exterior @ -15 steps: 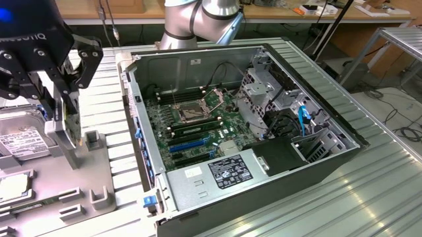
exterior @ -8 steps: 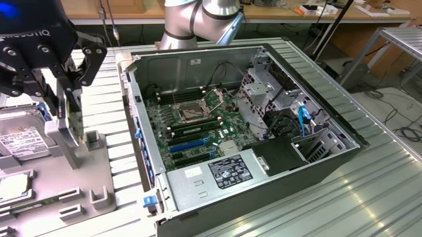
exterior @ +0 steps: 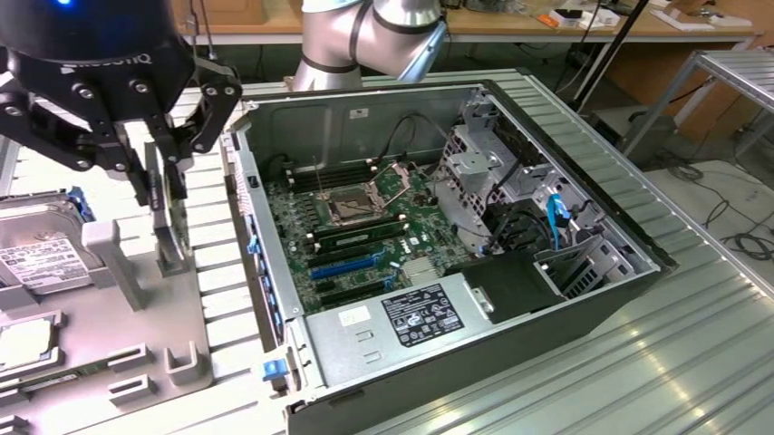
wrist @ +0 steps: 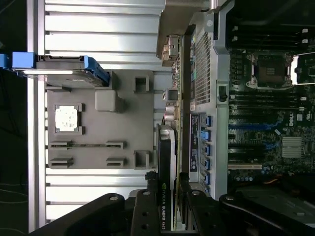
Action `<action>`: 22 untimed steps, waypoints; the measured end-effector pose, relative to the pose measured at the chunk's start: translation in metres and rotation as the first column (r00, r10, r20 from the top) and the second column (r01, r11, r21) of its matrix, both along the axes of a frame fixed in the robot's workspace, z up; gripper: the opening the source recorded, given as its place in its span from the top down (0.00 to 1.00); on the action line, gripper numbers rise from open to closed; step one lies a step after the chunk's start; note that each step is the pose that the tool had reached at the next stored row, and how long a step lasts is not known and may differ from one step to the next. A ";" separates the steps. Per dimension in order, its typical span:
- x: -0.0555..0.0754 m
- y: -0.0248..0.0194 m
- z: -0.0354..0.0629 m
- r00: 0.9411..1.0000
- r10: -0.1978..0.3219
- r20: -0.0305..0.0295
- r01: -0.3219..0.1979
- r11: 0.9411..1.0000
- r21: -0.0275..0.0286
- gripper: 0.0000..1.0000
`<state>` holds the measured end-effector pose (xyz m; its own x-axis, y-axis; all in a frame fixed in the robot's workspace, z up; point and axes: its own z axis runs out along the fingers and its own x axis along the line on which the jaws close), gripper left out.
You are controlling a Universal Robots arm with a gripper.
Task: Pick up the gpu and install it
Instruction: 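Pick up the gpu and move the gpu toward the slot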
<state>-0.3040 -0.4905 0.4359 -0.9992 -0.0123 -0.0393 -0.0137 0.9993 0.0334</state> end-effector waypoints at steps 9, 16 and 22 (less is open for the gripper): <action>0.037 0.0000 0.0000 1.000 0.000 0.000 0.000 1.000 0.000 0.73; 0.070 0.0000 0.0000 1.000 0.000 0.000 0.000 1.000 0.000 0.73; 0.105 0.0000 0.0000 1.000 0.000 0.000 0.000 1.000 0.000 0.73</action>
